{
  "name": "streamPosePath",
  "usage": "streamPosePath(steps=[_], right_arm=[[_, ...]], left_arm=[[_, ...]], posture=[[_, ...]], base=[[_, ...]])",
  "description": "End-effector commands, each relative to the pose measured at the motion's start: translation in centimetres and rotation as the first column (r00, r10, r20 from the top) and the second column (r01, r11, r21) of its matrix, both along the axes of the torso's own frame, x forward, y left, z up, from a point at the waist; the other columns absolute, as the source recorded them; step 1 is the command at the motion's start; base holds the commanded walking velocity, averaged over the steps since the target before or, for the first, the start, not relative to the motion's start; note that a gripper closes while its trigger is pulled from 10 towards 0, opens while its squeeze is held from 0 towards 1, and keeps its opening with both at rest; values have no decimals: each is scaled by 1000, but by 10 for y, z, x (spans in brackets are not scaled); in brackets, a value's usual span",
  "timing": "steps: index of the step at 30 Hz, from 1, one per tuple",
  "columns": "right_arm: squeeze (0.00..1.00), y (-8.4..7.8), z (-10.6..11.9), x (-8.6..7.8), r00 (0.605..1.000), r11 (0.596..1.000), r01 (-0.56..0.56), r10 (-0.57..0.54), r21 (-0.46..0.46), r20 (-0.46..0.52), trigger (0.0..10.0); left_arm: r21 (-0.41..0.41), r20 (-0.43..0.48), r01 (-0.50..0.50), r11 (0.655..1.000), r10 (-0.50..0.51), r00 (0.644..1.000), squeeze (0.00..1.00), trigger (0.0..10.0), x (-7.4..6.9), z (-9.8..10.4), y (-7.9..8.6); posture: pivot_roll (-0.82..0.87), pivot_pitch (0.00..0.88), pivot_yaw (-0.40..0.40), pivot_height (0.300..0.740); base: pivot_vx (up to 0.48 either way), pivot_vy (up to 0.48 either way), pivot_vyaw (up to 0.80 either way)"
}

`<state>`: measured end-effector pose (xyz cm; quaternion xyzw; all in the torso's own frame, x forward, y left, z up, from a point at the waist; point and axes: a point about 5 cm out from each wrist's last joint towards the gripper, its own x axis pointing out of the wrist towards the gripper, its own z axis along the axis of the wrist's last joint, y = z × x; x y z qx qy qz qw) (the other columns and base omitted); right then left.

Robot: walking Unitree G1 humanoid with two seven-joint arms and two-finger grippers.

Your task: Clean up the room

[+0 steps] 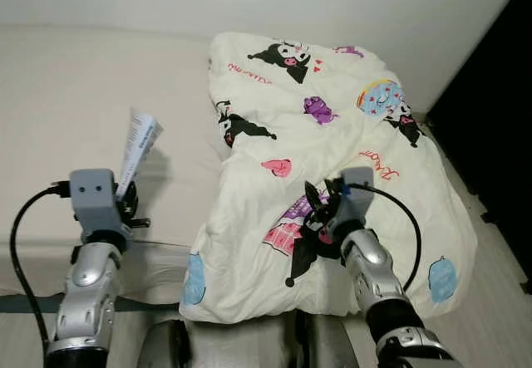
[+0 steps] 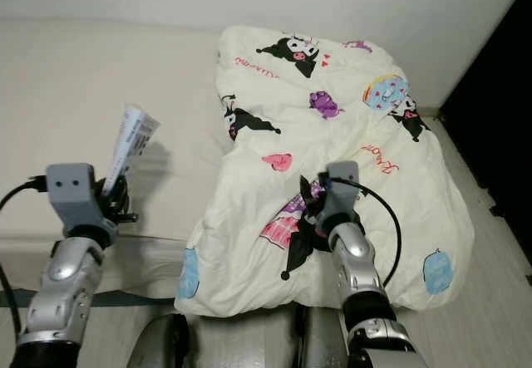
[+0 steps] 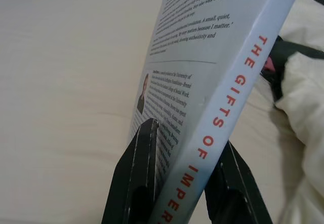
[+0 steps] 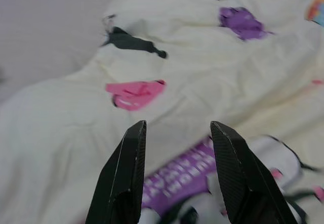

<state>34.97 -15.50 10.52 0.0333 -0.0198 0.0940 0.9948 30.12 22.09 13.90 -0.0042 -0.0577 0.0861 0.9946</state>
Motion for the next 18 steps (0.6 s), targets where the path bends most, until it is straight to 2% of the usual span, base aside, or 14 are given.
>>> streamPosePath(steps=[1,8,18], right_arm=[[0,0,0,-3,1000,1000,19,-20,20,13,10000],[0,5,-4,-9,1000,1000,2,-2,10,6,10000],[0,8,1,-9,999,1000,-26,26,2,21,10000]], left_arm=[[10,-6,8,1000,-8,1000,0,10000,-2,-4,-4],[39,-43,41,998,-39,998,0,10000,-7,-14,-10],[31,-8,12,999,-11,1000,0,10000,-9,-10,-9]], posture=[[56,139,-53,596],[53,136,-52,616],[53,139,-64,651]], base=[[0,0,0],[0,0,0],[0,0,0]])
